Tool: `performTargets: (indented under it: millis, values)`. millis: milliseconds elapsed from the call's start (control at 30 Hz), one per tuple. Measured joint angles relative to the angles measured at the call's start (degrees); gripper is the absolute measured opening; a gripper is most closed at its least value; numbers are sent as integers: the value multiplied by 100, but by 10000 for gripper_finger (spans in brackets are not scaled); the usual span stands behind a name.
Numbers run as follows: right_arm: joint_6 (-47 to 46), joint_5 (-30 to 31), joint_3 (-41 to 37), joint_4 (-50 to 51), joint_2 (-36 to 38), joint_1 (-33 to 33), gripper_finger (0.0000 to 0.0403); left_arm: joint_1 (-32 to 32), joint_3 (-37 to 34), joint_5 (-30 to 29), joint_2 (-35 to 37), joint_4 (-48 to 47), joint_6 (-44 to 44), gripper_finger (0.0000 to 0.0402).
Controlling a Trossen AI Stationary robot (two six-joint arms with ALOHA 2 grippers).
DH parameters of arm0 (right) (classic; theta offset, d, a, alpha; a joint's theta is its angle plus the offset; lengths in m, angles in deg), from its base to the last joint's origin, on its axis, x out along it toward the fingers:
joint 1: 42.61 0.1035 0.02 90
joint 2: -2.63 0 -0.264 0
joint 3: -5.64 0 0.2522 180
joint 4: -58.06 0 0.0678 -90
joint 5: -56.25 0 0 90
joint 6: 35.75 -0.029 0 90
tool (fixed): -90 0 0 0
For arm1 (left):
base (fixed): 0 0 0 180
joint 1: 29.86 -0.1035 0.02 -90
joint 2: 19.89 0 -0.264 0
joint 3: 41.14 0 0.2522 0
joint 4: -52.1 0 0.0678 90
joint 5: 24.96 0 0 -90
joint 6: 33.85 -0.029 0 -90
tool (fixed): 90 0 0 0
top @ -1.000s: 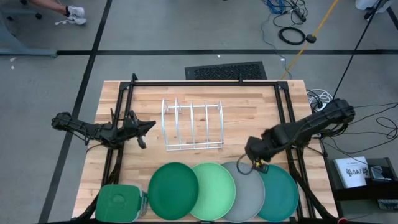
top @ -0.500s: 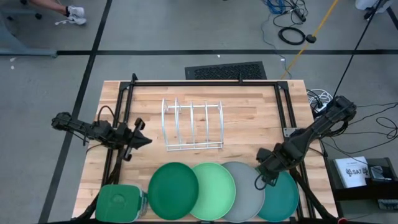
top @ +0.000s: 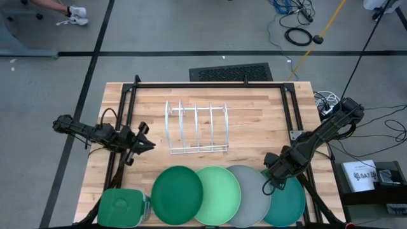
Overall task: Sort dishes
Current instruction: Put the green plate into the white dish rack
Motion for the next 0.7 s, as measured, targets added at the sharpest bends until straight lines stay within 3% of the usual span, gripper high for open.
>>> performTargets:
  millis: [233,700]
  values:
    - [716,44,-2,226,-87,0,215,0,0,14,-1,-173,138,121]
    - [1001,-168,202,613,-130,-161,215,0,0,-87,-1,-227,103,128]
